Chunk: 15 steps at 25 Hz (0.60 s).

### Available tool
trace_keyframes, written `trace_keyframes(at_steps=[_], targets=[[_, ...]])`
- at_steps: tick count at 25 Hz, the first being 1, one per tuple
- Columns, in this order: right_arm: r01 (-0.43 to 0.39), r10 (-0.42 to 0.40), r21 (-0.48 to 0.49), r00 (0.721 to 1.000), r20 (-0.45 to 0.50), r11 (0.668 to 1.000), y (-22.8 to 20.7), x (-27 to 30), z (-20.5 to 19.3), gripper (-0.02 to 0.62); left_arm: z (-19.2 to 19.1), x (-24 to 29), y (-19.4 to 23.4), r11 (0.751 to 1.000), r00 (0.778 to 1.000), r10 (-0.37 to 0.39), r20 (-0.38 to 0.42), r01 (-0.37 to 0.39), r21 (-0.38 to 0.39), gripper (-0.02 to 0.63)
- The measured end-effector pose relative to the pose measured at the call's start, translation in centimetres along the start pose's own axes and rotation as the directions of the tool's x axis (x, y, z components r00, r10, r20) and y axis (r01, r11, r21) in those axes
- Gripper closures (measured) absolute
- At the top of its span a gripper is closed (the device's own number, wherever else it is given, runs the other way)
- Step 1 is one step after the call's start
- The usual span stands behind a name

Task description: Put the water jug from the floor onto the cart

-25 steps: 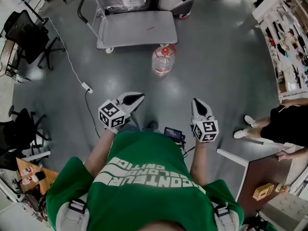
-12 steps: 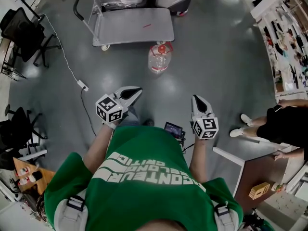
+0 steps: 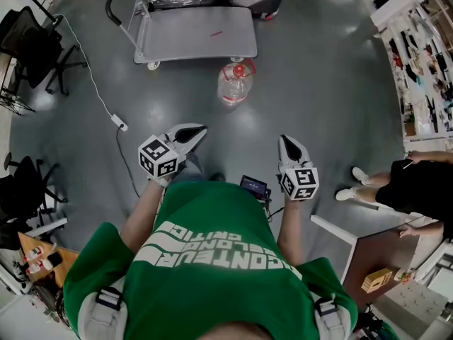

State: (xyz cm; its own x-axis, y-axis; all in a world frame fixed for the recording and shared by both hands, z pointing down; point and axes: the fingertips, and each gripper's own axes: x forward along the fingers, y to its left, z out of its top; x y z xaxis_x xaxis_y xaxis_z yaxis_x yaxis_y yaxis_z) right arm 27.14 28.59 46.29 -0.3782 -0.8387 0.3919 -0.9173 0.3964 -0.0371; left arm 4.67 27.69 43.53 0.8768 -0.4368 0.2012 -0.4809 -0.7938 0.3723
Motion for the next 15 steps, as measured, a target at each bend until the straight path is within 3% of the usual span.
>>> trace_keyframes(at_steps=[15], targets=[[0.030, -0.030, -0.004, 0.998, -0.050, 1.000, 0.8, 9.7, 4.1, 0.603, 3.5, -0.1, 10.6, 0.999, 0.999, -0.030, -0.017, 0.029, -0.035, 0.596]])
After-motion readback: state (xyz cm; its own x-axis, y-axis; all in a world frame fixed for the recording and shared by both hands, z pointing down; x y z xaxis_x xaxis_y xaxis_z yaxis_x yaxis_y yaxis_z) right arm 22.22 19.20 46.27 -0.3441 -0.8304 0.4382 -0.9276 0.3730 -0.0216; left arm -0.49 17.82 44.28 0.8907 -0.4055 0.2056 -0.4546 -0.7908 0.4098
